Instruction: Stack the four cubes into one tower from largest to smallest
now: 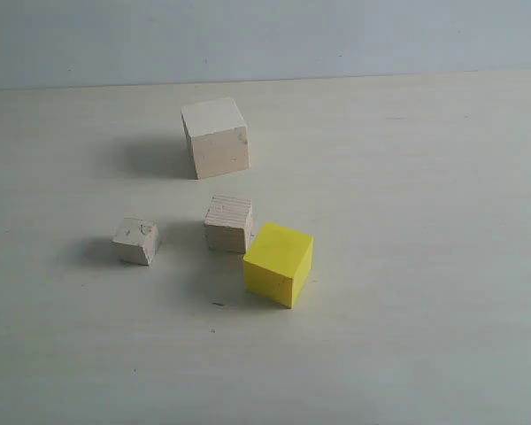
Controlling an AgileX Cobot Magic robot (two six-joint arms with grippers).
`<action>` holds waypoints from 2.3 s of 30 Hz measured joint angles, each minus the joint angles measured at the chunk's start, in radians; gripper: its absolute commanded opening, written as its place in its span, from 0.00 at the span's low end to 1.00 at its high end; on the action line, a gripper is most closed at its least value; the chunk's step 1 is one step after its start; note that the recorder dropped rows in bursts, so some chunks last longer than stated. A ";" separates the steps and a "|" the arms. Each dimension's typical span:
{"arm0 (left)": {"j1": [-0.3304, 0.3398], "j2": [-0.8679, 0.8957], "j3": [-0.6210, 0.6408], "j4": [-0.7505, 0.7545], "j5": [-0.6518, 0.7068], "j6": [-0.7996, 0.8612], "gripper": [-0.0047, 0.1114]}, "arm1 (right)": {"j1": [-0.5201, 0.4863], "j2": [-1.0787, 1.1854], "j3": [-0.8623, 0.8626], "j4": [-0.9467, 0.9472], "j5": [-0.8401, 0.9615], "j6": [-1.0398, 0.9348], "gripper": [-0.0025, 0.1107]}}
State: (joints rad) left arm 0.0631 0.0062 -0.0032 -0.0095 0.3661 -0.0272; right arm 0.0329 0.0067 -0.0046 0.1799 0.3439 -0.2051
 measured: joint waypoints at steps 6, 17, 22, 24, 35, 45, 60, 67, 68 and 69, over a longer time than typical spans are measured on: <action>0.000 0.000 0.000 0.000 0.000 0.000 0.04 | 0.000 0.000 0.000 0.000 0.000 0.000 0.02; 0.000 0.000 0.000 0.000 0.000 0.000 0.04 | 0.000 0.000 0.000 0.000 0.000 0.000 0.02; 0.000 0.000 0.000 0.000 0.000 0.000 0.04 | 0.000 0.000 0.000 0.000 -0.036 0.000 0.02; 0.000 0.000 0.000 0.000 0.000 0.000 0.04 | 0.000 0.000 0.000 0.000 -0.120 0.000 0.02; 0.000 0.000 0.000 0.000 0.000 0.000 0.04 | 0.000 -0.002 0.000 0.005 -0.603 0.000 0.02; 0.000 0.000 0.000 0.000 0.000 0.000 0.04 | 0.000 -0.002 0.000 0.036 -0.810 0.072 0.02; 0.000 0.000 0.000 0.000 0.000 0.000 0.04 | 0.000 0.240 -0.437 0.052 -0.290 0.104 0.02; 0.000 0.000 0.000 0.000 0.000 0.000 0.04 | 0.004 0.515 -0.642 0.253 0.024 -0.124 0.02; 0.000 0.000 0.000 0.000 0.000 0.000 0.04 | 0.018 0.592 -0.683 0.393 0.108 -0.285 0.02; 0.000 0.000 0.000 0.000 0.000 0.000 0.04 | 0.026 0.628 -0.697 0.483 0.149 -0.384 0.02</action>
State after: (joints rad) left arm 0.0631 0.0062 -0.0032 -0.0095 0.3661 -0.0272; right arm 0.0590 0.6349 -0.7021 0.6626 0.4930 -0.5895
